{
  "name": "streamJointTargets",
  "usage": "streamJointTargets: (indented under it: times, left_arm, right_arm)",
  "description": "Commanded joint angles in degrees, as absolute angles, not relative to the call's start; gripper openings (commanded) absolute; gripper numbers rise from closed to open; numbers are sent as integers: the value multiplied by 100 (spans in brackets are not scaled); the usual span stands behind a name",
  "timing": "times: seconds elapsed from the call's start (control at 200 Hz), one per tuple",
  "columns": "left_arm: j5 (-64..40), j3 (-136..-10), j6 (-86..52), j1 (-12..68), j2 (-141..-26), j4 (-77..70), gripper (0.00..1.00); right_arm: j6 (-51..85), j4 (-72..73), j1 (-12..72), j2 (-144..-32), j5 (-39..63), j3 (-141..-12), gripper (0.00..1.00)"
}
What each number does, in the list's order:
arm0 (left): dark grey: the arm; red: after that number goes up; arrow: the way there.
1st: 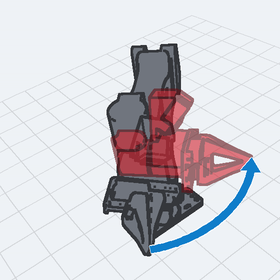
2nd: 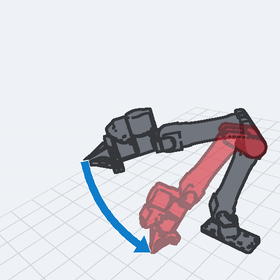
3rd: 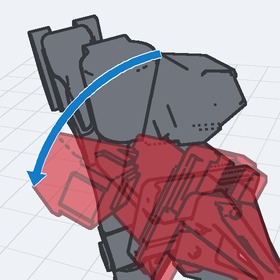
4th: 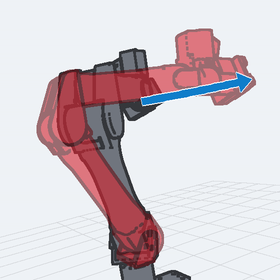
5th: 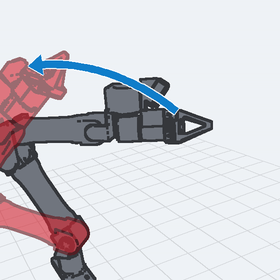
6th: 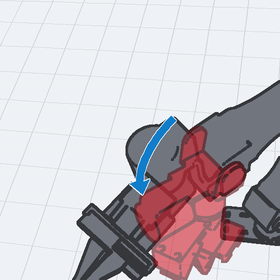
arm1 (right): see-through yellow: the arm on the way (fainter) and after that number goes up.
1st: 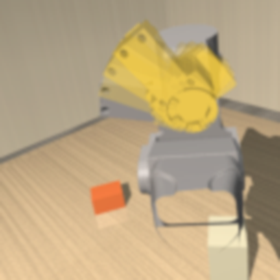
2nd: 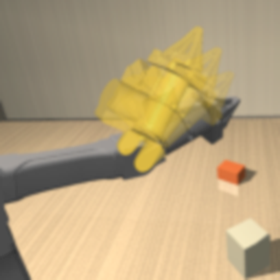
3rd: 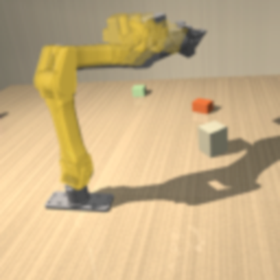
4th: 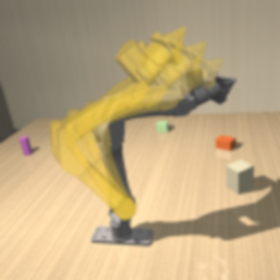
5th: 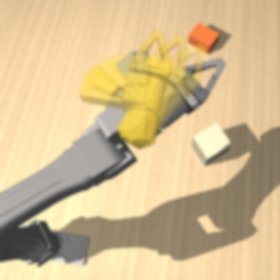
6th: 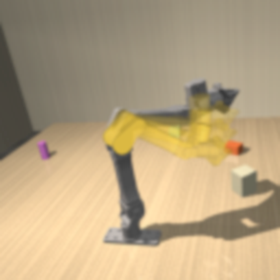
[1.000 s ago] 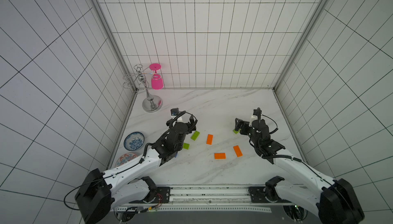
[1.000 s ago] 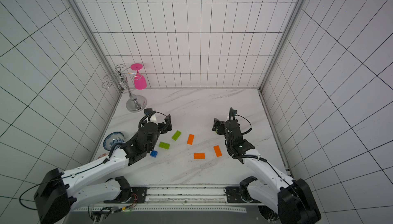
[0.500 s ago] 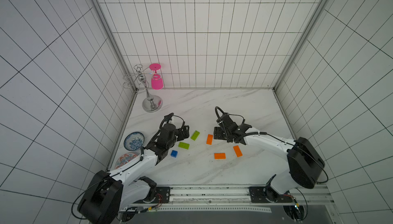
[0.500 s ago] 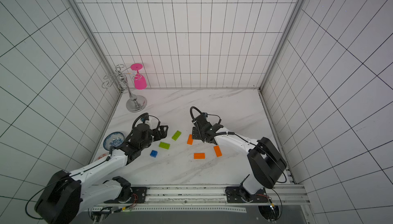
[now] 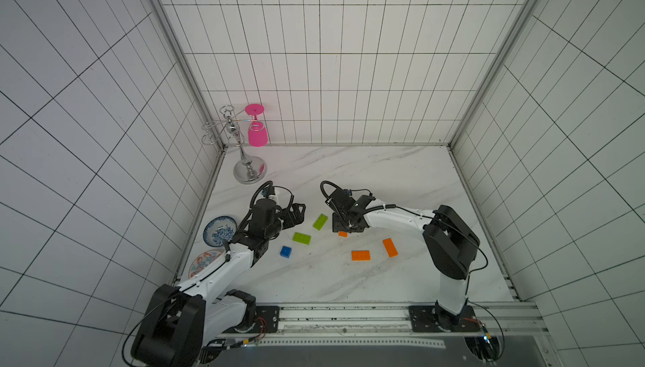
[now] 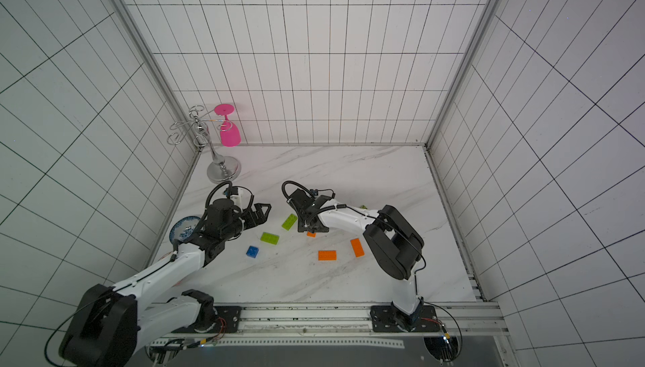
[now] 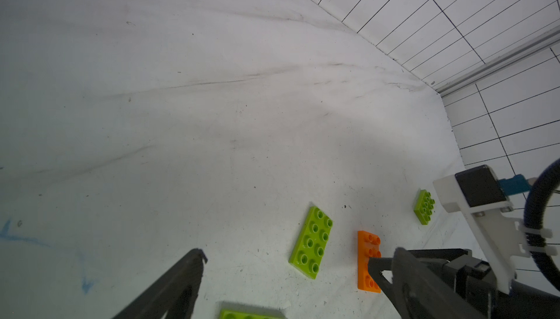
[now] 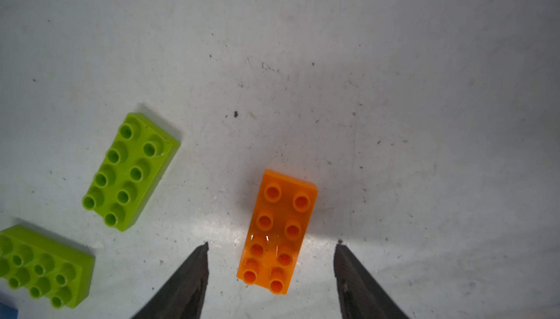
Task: Assemble a small pinwheel with lego
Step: Move the lego brick at the center of the board.
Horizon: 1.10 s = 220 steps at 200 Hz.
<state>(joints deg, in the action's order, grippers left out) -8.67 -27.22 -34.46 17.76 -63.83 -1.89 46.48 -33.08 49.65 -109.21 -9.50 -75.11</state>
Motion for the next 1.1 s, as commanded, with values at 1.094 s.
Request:
streamJointTargets:
  times: [1.094]
  left_arm:
    - [-918,-2772,-3235,1696,-6210,188,98]
  right_arm:
    - [257,-4567,3991,-12526,211,-9274,28]
